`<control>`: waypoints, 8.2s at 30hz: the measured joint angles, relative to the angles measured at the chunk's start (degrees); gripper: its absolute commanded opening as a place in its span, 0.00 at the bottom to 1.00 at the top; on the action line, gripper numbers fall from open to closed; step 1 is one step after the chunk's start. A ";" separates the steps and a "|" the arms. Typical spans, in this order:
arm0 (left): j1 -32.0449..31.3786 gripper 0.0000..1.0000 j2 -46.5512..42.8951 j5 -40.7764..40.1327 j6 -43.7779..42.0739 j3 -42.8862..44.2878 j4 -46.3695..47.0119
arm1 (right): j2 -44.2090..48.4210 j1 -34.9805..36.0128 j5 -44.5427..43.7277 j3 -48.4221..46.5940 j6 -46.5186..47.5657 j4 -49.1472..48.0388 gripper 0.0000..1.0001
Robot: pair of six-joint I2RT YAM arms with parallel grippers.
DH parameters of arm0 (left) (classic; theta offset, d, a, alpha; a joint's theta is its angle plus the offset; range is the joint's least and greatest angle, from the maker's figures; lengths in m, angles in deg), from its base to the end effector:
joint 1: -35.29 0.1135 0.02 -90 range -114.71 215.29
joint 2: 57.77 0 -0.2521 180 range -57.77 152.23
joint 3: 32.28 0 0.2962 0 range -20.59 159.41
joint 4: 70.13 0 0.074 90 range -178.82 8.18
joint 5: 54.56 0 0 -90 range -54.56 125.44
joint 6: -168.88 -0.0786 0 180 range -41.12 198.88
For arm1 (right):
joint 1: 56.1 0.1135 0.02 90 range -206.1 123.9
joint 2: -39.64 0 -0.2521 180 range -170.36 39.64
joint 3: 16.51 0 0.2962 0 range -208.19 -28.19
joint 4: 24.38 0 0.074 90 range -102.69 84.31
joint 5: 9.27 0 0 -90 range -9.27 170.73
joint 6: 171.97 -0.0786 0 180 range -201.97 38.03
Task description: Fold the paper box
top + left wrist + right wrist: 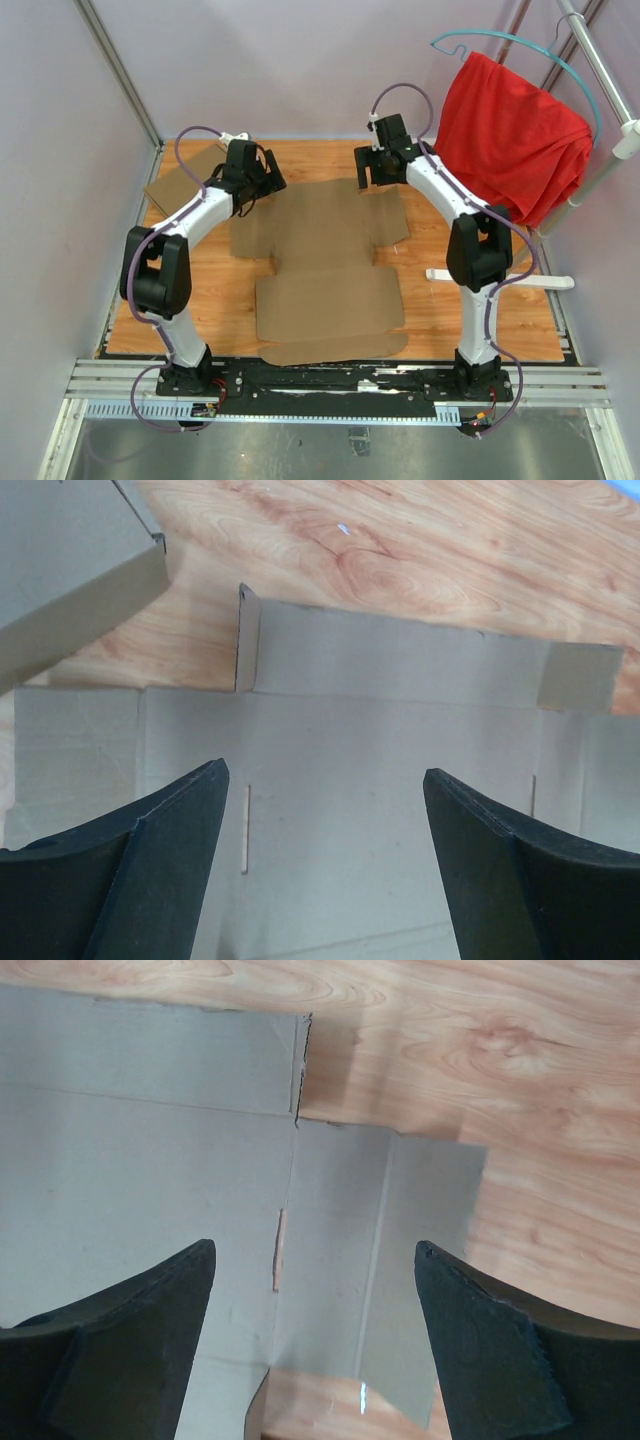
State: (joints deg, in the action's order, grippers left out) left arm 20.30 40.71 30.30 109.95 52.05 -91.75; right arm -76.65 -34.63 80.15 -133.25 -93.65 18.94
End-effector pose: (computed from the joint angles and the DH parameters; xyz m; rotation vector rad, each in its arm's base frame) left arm 0.4538 -0.1142 0.2014 -0.3600 2.1850 -0.3520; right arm 0.5025 0.1968 0.2380 -0.1942 2.3275 0.2793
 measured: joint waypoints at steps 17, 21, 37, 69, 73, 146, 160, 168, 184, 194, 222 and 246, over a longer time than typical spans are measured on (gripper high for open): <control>0.09 0.85 16.59 -9.62 -5.18 18.03 -6.71 | -19.85 -0.26 1.66 -20.61 1.77 0.90 0.56; 0.31 0.84 18.25 -9.84 -5.33 18.97 -6.95 | -22.14 -0.48 2.47 -22.47 1.64 0.76 0.47; 0.61 0.84 18.16 -8.85 -5.68 16.87 -5.25 | -26.08 -0.76 3.39 -23.47 1.25 -1.79 0.01; 0.61 0.77 -17.94 8.28 -13.55 -2.16 4.57 | 14.08 -0.81 19.06 57.24 -2.16 -99.41 0.01; 0.61 0.77 -20.00 12.26 -16.09 -3.87 4.70 | 15.65 -0.81 22.82 60.96 -3.28 -104.21 0.01; -16.74 0.00 -20.02 0.63 -32.37 7.98 -20.81 | 35.71 -0.63 21.57 53.20 -4.55 -40.98 0.48; -20.63 0.00 -19.15 -2.34 -32.13 3.08 -21.35 | 25.53 2.58 23.30 56.98 -7.76 -37.53 0.49; -20.85 0.00 -19.26 -3.78 -32.15 2.64 -21.57 | 21.79 1.99 23.04 46.07 -5.29 -33.35 0.50; -27.21 0.00 -13.90 -15.08 -32.61 4.07 -25.22 | 7.63 -7.48 29.81 21.62 -0.98 -30.86 0.52; -30.77 0.00 -11.50 -22.86 -32.54 6.01 -27.96 | -1.36 -7.74 39.12 15.63 6.21 -30.29 0.49; -35.41 0.00 -8.59 -30.36 -32.26 8.07 -31.65 | -30.42 -10.60 59.80 -4.76 -27.10 -76.91 0.48; -35.82 0.00 -7.96 -31.28 -32.30 8.68 -32.41 | -36.35 -8.66 82.07 -5.77 -58.60 -112.52 0.50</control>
State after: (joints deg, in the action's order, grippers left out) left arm -15.52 32.75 -0.98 77.65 60.73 -124.16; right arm -112.99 -43.28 162.22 -139.02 -152.25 -93.58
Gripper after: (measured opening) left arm 0.015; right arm 0.493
